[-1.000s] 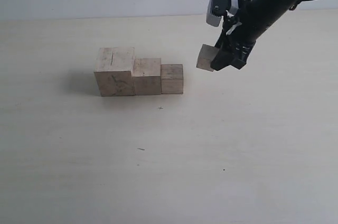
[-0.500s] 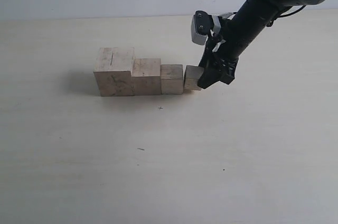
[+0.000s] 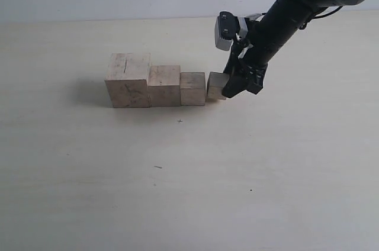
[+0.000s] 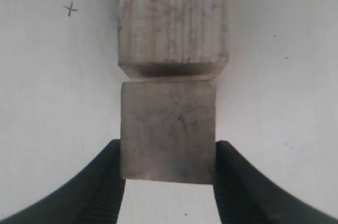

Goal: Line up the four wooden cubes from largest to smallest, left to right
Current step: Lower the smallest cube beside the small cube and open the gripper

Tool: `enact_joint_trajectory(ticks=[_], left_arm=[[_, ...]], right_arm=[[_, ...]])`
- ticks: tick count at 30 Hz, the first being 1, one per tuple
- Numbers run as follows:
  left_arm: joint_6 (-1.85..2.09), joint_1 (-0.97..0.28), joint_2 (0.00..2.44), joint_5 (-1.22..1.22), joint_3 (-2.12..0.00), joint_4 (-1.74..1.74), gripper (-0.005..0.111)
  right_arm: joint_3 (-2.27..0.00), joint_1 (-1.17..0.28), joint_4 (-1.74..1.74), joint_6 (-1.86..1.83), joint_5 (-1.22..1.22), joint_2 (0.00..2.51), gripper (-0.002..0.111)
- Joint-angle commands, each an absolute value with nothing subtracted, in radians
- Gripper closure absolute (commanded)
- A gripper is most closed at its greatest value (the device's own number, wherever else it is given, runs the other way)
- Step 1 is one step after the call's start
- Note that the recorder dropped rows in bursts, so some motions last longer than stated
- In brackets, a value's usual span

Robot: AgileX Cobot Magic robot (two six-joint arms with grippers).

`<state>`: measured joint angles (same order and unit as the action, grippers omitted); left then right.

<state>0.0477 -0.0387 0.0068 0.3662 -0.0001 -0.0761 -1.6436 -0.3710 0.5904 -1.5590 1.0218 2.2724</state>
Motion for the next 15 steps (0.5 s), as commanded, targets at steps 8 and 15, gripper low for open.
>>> enact_joint_trajectory(ticks=[8,15], left_arm=[[0.047,-0.034,0.000,0.353,0.000,-0.073,0.107],[0.047,-0.034,0.000,0.353,0.000,-0.073,0.107]], right_arm=[[-1.655,-0.372,0.604,-1.560,1.015,2.271,0.057],[-1.655,-0.372,0.604,-1.503,0.969,2.271,0.051]])
